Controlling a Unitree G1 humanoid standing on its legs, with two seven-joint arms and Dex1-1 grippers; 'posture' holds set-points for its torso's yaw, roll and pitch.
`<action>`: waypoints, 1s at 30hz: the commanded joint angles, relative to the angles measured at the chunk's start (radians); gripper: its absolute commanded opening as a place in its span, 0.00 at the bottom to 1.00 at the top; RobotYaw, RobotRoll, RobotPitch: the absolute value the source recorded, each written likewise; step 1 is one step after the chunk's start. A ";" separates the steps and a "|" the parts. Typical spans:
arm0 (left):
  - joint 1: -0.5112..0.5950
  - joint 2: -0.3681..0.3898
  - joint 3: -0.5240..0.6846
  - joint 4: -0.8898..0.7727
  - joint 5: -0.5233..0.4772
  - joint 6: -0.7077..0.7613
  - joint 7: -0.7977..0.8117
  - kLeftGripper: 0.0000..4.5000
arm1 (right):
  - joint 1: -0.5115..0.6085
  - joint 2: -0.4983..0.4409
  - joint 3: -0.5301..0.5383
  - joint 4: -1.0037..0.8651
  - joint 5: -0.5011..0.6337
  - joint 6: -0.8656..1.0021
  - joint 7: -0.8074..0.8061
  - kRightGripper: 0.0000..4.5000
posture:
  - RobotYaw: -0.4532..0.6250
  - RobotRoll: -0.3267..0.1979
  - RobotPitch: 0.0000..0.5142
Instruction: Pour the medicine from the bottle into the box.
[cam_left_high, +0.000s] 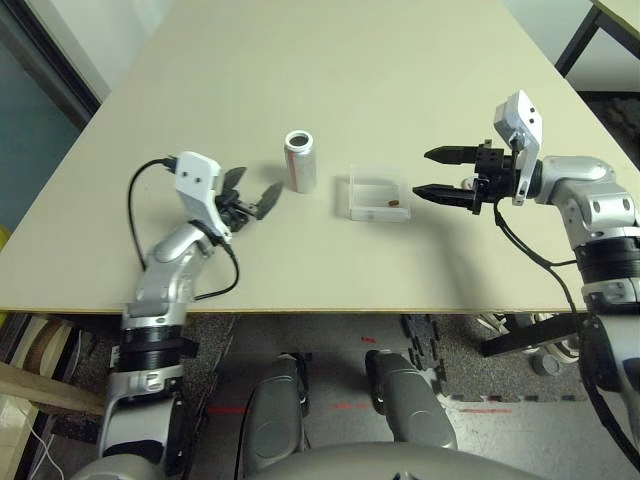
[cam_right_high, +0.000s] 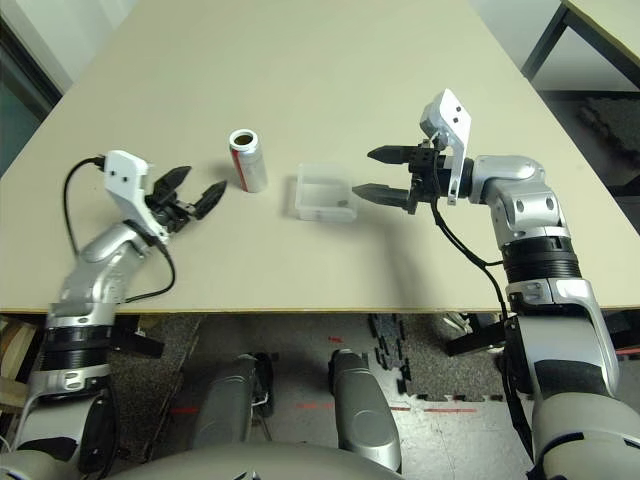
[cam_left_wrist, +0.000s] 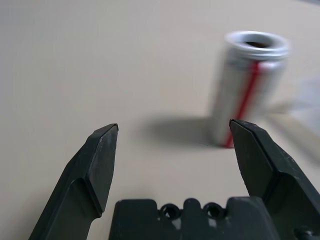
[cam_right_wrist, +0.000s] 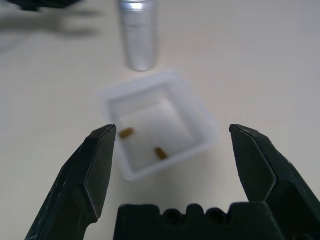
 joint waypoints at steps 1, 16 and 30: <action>-0.026 0.048 0.052 0.021 -0.027 0.023 0.014 0.99 | 0.024 -0.001 -0.052 0.009 0.003 -0.015 -0.066 1.00 | 0.29 0.62 0.30; -0.200 0.201 0.115 0.411 0.019 -0.128 0.037 0.99 | 0.110 -0.057 -0.279 0.056 -0.016 -0.077 -0.443 1.00 | 0.28 0.62 0.33; -0.356 0.262 0.097 0.697 0.059 -0.248 0.034 0.99 | 0.153 -0.074 -0.346 0.175 -0.027 -0.151 -0.606 1.00 | 0.28 0.62 0.40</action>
